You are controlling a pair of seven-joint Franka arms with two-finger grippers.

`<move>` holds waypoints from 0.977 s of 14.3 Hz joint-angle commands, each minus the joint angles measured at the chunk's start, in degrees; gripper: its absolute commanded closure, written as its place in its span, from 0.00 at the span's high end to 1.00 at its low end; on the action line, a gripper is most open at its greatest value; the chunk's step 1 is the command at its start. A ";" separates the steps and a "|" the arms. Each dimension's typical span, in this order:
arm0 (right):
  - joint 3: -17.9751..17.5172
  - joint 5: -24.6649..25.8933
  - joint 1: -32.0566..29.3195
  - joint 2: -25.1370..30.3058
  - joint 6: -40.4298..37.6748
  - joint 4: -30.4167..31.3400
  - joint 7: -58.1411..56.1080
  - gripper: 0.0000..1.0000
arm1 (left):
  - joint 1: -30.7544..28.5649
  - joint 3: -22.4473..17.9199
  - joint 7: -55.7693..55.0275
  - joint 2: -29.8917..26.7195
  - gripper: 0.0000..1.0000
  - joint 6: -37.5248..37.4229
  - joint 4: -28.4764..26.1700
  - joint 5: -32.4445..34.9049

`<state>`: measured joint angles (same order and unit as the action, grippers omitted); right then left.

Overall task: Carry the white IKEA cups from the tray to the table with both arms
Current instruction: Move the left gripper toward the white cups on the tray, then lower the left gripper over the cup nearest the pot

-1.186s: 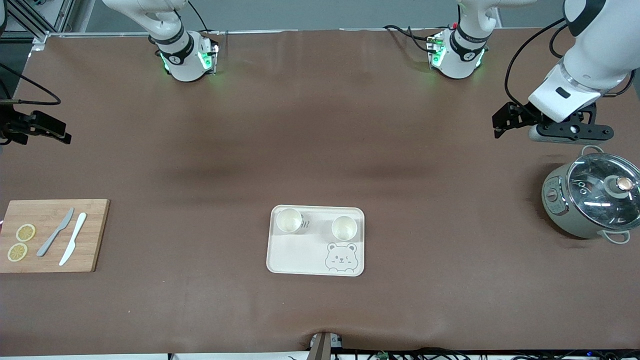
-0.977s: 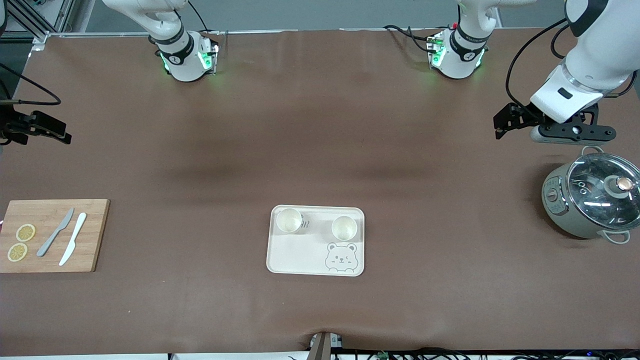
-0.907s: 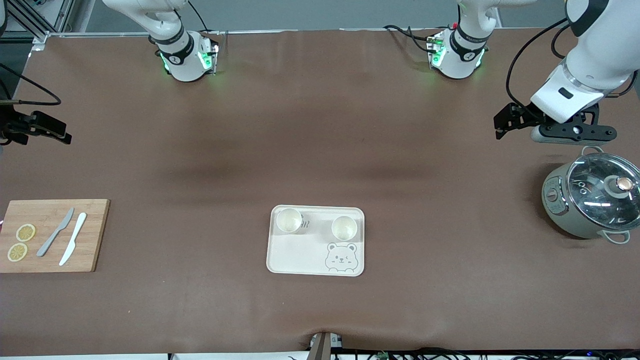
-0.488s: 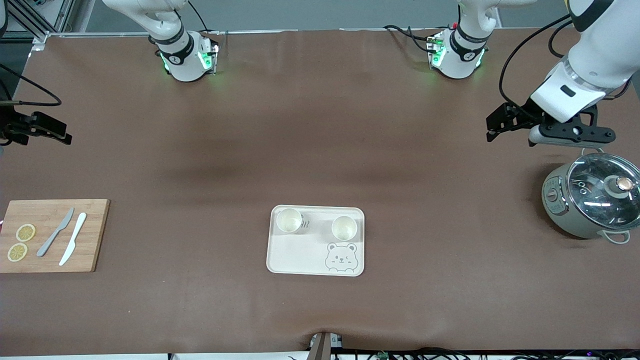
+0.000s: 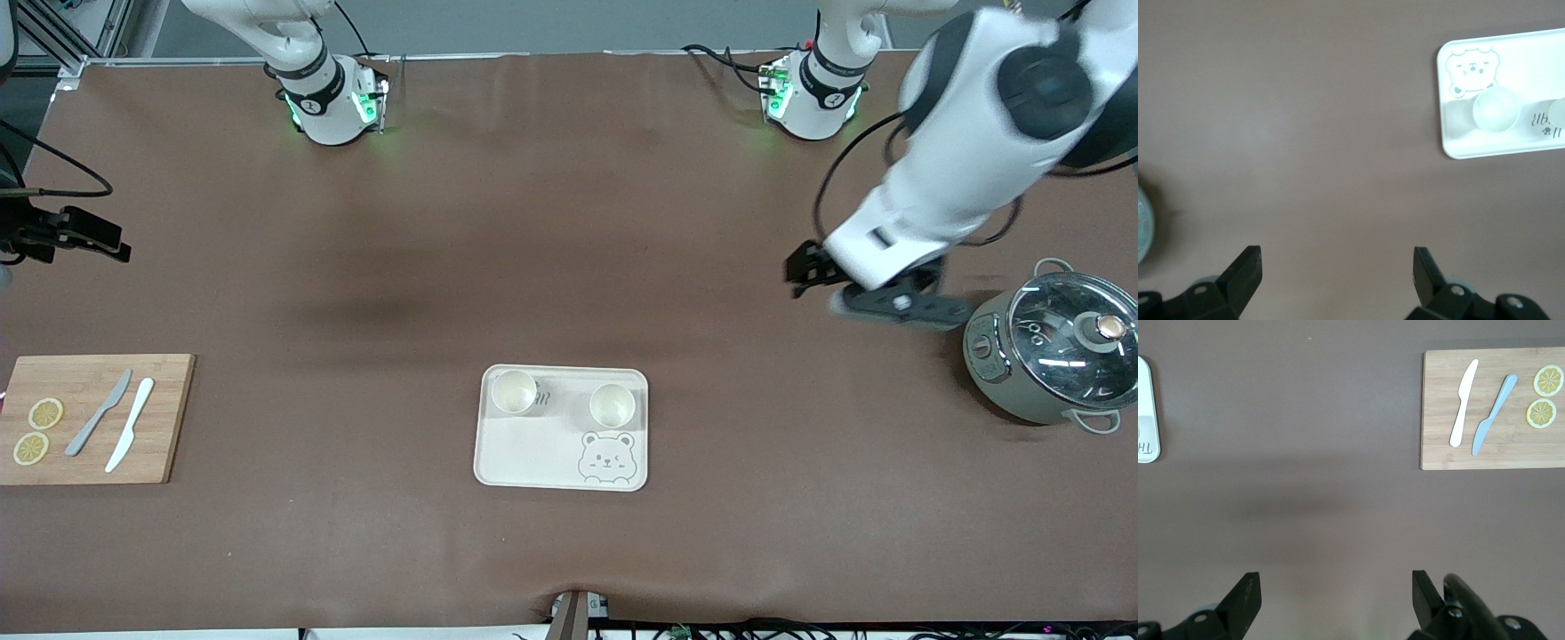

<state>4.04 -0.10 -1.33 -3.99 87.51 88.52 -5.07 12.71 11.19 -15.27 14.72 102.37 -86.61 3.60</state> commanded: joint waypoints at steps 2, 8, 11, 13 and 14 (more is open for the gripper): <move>-0.96 0.72 -1.22 -2.24 -0.85 -2.30 -0.29 1.00 | 5.21 -0.90 -5.64 15.14 1.00 -3.15 15.92 2.12; -0.88 1.59 -1.83 -5.67 -0.23 -2.65 -0.90 1.00 | 13.83 -5.65 -9.95 26.49 1.00 3.61 23.76 1.94; -0.88 1.86 -2.36 -6.99 -0.32 -2.74 -1.08 1.00 | 14.09 -5.47 -10.05 28.43 1.00 6.69 24.12 1.59; -0.88 1.77 -2.45 -7.52 0.12 -3.26 -1.17 1.00 | 14.27 -5.39 -10.13 30.19 1.00 9.32 24.12 1.41; -0.88 1.68 -2.36 -8.04 0.12 -3.96 -0.99 1.00 | 14.79 -5.47 -10.13 31.24 1.00 10.73 24.12 1.41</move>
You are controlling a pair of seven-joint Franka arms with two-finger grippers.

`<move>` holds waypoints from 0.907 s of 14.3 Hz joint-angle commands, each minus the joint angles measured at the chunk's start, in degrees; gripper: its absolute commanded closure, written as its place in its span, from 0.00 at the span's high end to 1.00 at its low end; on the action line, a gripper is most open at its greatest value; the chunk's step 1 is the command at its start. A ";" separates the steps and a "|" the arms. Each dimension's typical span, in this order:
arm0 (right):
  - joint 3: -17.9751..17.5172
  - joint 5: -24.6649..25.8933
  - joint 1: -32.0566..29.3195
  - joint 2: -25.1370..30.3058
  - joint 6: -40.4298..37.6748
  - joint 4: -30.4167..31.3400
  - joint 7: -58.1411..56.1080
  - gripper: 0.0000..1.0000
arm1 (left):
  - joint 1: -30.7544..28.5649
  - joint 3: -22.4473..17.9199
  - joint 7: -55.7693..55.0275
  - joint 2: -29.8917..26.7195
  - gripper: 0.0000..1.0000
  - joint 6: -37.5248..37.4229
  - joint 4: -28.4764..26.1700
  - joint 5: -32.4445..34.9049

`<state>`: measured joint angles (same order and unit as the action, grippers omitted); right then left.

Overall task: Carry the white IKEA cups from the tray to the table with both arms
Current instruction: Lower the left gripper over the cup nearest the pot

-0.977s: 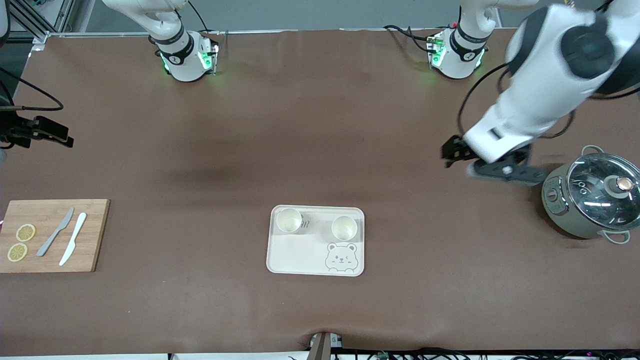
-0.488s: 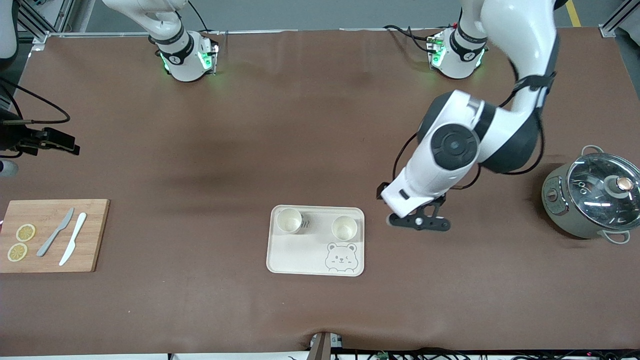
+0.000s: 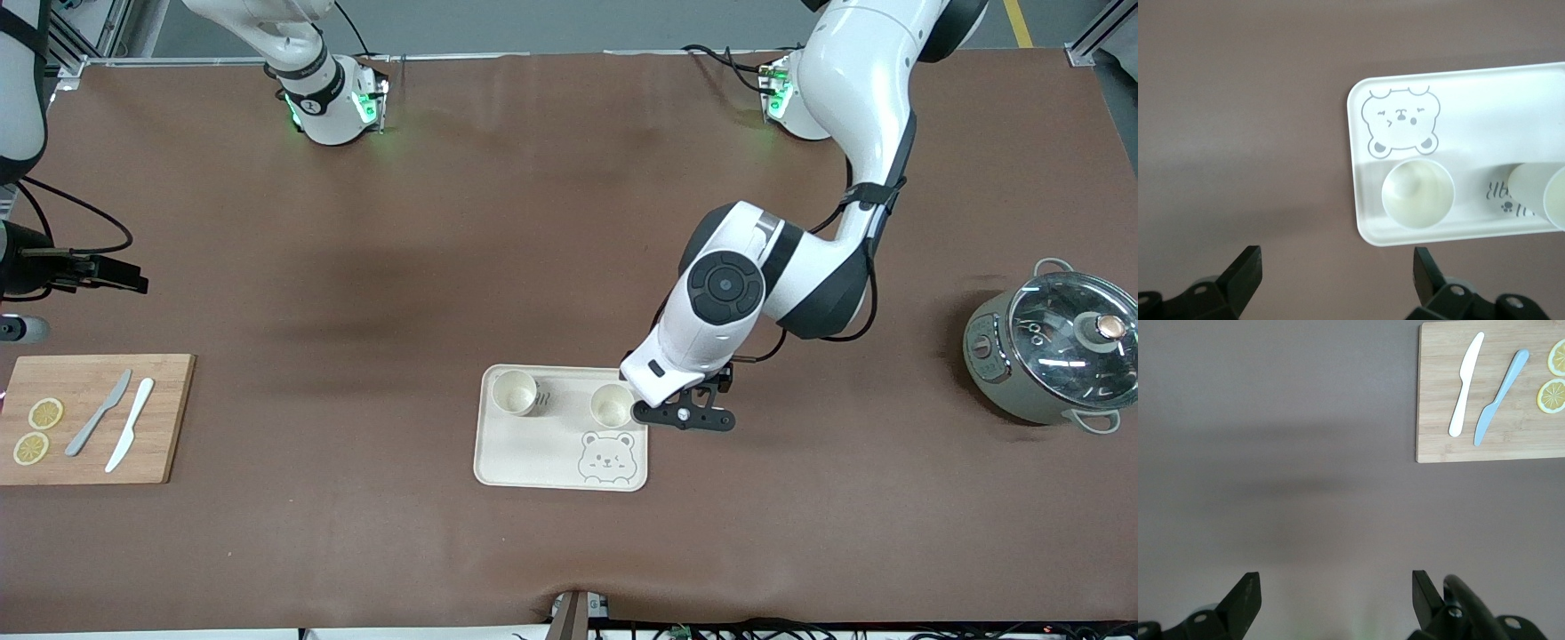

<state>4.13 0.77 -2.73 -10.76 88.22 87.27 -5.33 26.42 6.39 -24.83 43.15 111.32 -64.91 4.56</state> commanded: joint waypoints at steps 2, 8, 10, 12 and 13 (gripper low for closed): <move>-1.06 0.37 -0.87 -1.28 -0.50 -2.72 -0.13 1.00 | 1.26 -0.67 -0.48 4.22 1.00 3.72 2.42 0.44; -1.06 0.46 -0.96 -5.06 0.11 -2.19 -0.12 1.00 | 2.58 -1.64 -0.57 7.56 1.00 9.87 2.34 0.53; -1.06 0.46 -0.96 -6.02 0.72 -2.19 -0.12 1.00 | 2.67 -1.46 -0.48 8.53 1.00 10.49 2.34 0.44; -1.06 0.46 -1.05 -7.43 0.99 -2.19 -0.12 1.00 | 2.58 -1.64 -0.57 9.31 1.00 11.98 2.25 0.44; -1.06 0.37 -1.14 -7.61 1.25 -2.19 -0.12 1.00 | 2.67 -1.64 -0.57 10.19 1.00 12.60 2.25 0.53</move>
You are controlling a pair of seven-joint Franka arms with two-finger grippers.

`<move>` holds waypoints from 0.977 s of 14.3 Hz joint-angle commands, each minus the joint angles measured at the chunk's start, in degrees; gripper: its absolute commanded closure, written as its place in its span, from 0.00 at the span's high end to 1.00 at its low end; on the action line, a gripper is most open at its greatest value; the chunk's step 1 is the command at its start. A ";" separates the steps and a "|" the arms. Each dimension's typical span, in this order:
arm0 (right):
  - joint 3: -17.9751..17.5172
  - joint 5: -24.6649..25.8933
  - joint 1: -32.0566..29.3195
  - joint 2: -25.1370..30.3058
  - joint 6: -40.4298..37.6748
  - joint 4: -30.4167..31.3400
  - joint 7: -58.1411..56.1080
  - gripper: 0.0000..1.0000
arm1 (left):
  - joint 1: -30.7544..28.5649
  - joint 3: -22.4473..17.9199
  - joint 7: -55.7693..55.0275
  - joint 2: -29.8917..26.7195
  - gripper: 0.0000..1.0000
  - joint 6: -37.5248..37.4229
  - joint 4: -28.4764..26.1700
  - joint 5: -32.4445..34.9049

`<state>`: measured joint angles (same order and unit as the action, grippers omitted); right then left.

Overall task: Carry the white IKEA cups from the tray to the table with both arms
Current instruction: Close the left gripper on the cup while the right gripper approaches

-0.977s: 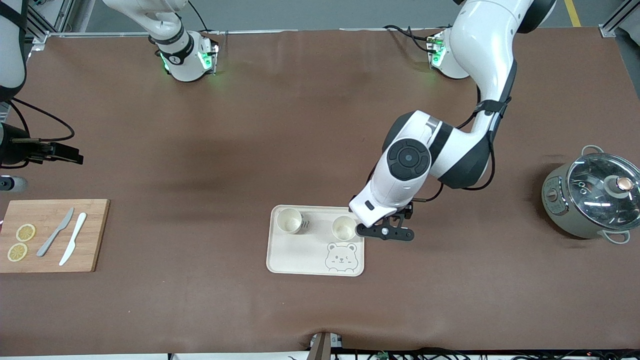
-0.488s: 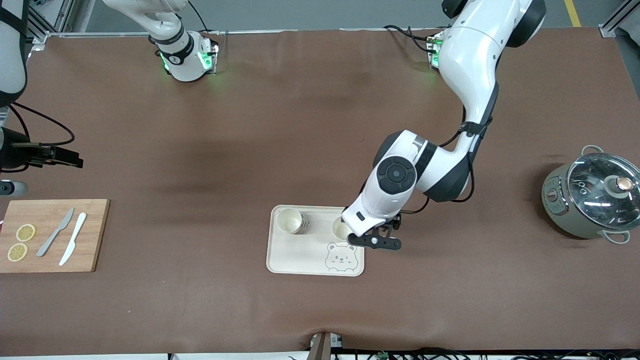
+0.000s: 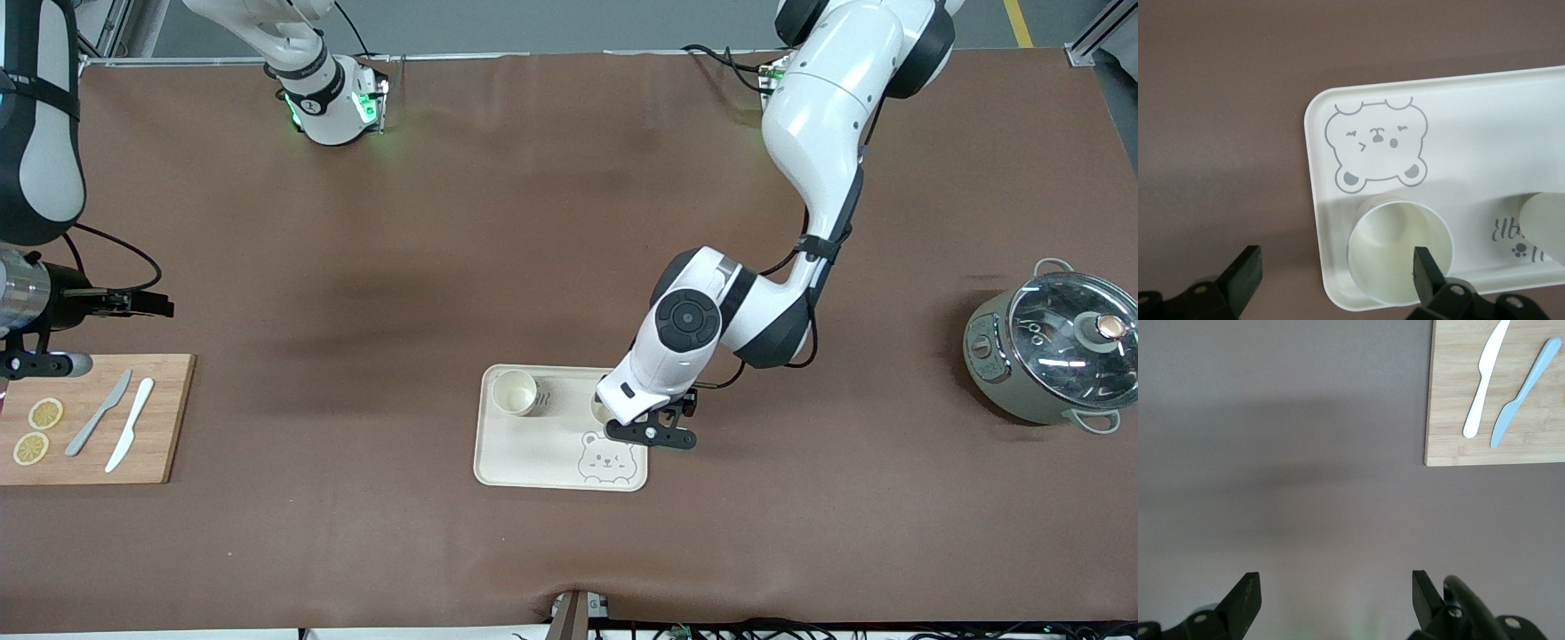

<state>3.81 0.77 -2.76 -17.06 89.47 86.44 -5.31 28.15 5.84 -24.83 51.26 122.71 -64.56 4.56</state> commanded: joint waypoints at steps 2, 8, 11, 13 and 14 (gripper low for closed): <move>-0.73 -0.24 -1.45 -2.35 1.32 -1.18 0.03 1.00 | 0.94 -1.18 -0.83 2.79 1.00 2.97 1.72 0.53; -0.82 -5.16 -0.05 -3.59 1.24 -0.04 10.13 1.00 | 0.86 -1.18 -0.83 4.55 1.00 4.73 1.63 0.53; -0.91 -9.28 1.00 -3.59 1.15 0.05 16.19 1.00 | 1.12 -1.27 -1.18 4.72 1.00 4.73 1.63 0.62; -0.91 -10.96 3.02 -3.68 1.15 0.40 21.45 1.00 | 1.65 -1.27 -1.18 4.81 1.00 4.82 1.37 0.80; -0.91 -11.14 4.51 -3.68 1.24 0.31 25.83 1.00 | 1.65 -1.27 -1.18 4.81 1.00 4.82 1.28 0.97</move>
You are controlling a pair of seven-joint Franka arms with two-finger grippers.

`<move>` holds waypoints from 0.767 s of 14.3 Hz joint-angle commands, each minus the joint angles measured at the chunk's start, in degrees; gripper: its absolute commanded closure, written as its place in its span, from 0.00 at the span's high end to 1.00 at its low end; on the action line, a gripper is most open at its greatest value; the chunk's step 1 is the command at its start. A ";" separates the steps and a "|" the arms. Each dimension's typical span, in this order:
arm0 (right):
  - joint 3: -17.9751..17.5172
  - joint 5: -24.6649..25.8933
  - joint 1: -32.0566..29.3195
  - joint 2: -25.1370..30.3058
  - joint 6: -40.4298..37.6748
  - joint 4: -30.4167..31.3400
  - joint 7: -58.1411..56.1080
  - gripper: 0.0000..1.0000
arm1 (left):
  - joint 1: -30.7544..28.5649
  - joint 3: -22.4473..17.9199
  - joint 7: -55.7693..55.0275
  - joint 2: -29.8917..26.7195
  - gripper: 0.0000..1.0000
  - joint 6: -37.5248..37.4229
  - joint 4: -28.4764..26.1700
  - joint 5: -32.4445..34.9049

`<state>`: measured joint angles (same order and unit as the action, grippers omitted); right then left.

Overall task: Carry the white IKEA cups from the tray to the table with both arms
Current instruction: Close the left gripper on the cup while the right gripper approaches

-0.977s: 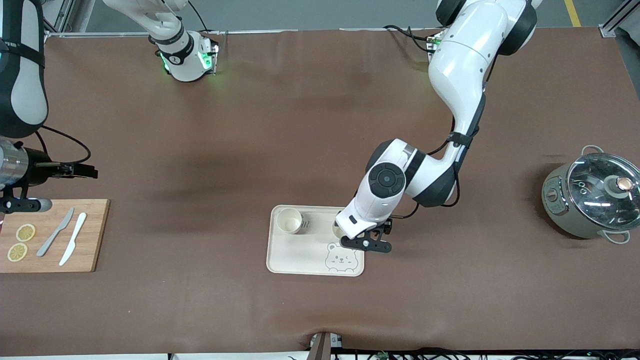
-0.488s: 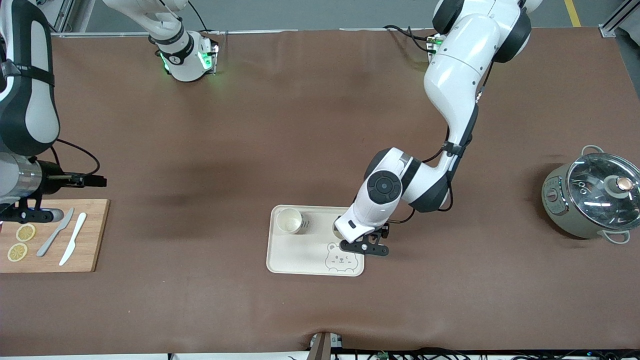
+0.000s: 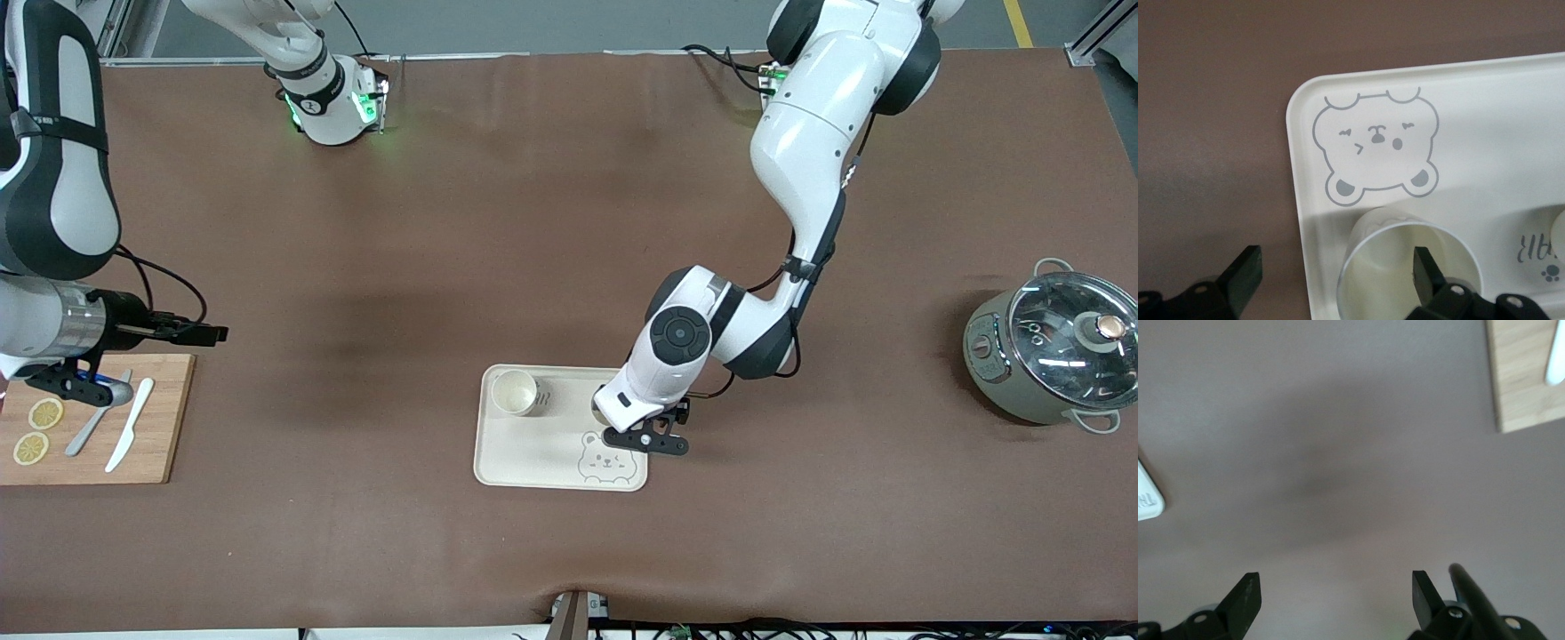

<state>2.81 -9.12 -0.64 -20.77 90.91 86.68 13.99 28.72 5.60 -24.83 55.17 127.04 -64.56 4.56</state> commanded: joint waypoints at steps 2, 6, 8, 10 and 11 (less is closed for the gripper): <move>0.09 -1.34 5.72 -0.75 0.93 -0.02 14.37 1.00 | 1.07 -1.03 -1.36 0.90 1.00 0.57 1.19 0.97; 0.09 -4.48 9.07 -2.43 3.56 -0.11 22.99 1.00 | 1.07 -1.03 -3.20 0.90 0.98 0.57 1.10 0.97; 0.09 -6.34 9.69 -3.22 4.53 -0.11 23.98 1.00 | 1.07 -1.03 -4.34 0.90 0.65 0.57 1.19 0.89; 0.09 -6.35 10.13 -3.22 4.62 -0.19 24.33 1.00 | 1.16 -1.03 -5.48 0.99 0.14 1.53 1.10 0.97; 0.09 -6.35 10.13 -3.22 4.62 -0.19 25.03 1.00 | 1.16 -1.03 -5.58 1.42 0.00 1.89 1.19 0.89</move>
<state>2.56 -14.28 9.15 -24.15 95.52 86.79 37.22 29.05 5.47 -28.65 55.41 127.62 -64.56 4.57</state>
